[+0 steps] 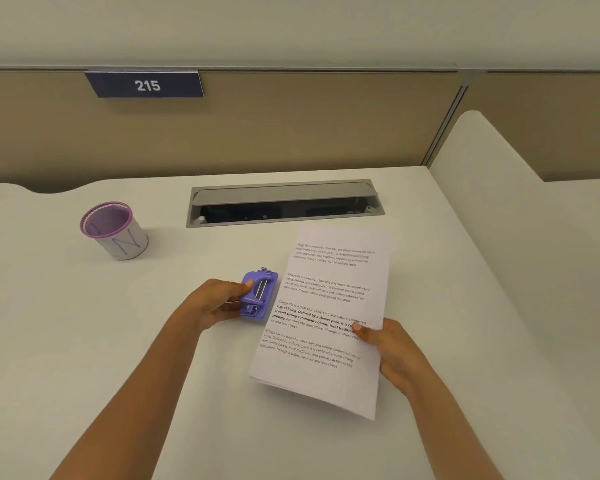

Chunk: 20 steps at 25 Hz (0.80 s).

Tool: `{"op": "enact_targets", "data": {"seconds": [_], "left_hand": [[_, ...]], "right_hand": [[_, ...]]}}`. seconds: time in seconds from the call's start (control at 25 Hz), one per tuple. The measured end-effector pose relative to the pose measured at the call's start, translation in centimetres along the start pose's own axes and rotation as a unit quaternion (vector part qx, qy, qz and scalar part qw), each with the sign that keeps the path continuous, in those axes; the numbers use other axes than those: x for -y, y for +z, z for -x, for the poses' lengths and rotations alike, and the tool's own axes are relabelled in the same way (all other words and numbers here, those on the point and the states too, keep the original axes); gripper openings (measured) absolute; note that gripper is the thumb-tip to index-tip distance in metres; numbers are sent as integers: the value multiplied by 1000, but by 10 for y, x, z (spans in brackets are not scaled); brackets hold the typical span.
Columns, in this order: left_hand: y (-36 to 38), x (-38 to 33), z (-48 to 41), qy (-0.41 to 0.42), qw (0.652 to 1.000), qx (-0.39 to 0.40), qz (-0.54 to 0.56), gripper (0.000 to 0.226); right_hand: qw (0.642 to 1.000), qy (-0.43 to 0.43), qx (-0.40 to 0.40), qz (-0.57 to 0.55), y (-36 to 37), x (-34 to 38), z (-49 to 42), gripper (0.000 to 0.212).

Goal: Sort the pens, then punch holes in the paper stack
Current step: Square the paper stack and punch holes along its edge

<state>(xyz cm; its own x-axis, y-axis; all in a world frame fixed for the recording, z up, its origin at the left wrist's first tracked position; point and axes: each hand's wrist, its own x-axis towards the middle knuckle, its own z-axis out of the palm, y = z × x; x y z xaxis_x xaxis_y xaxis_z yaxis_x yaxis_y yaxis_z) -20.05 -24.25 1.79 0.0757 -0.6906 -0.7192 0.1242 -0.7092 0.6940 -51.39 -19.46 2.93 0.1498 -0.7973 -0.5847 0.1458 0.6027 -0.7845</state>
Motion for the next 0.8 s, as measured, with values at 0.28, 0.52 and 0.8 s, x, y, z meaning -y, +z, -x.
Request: {"op": "enact_targets", "data": {"seconds": [0.28,0.52,0.8], "left_hand": [[8,12,20,1,1000,15,15,34],[13,21,31,0,999,28,17,39],[18,31,44,-2,1000,29,6,43]], "right_hand": [[998,-36,-5,56,9,0,7,19],[996,-51,-12,74,12,-4,13,20],[996,-15,6,89,9,-12,10,20]]}}
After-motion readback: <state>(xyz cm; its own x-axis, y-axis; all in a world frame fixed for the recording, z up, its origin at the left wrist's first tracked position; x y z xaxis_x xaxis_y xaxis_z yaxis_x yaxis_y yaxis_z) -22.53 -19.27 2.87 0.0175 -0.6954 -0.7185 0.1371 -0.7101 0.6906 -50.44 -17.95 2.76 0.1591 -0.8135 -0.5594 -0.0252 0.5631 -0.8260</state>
